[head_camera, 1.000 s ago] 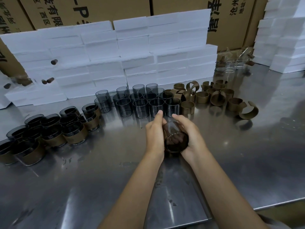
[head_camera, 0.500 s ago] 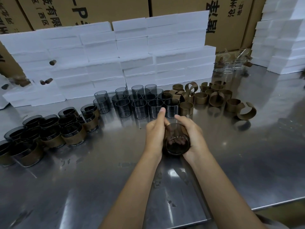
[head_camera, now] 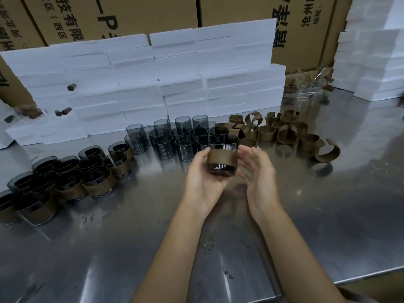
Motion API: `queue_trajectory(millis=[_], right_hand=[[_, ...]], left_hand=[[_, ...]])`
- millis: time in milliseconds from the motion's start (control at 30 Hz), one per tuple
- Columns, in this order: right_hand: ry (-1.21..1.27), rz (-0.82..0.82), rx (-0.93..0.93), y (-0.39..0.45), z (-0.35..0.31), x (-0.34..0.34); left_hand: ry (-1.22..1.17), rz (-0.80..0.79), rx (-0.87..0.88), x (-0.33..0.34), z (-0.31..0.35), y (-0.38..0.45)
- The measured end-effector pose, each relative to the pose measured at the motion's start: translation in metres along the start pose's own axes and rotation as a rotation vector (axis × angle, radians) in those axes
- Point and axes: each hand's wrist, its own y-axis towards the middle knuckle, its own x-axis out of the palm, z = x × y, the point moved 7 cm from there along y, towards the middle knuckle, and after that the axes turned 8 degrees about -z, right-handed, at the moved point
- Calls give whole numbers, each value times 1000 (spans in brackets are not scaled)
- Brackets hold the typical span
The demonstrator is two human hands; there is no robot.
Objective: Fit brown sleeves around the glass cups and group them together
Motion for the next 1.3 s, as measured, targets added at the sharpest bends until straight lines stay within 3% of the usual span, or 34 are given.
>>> queue_trajectory(millis=[100,267,400,500,633,800,900,1033,1300], right_hand=[[-40,-82,79,-5,5,11],[-202,-134,97,-7,2,24],[-380,-255,4,-13,11,30],[-546,-237,-37,-12,15,30],[-684,-170,-125,-12,13,26],[-761,-146,-116,-10,16,23],[-821,-170,-57,-10,20,22],[-832,-125,-32,-6,23,16],[-837,-116,-5,-2,26,11]], left_hand=[[-206,-37,-3,-3,7,-2],[-286,-27,47,-8,11,0],[-225,-40,44,-6,10,-1],[-96,-18,64,-8,10,0],[219,68,122,-12,15,-1],[780,193,270,-13,25,-7],[1004,377,339,-21,34,-9],[1308,670,307,-39,62,-21],[1989,993,112,-60,126,-49]])
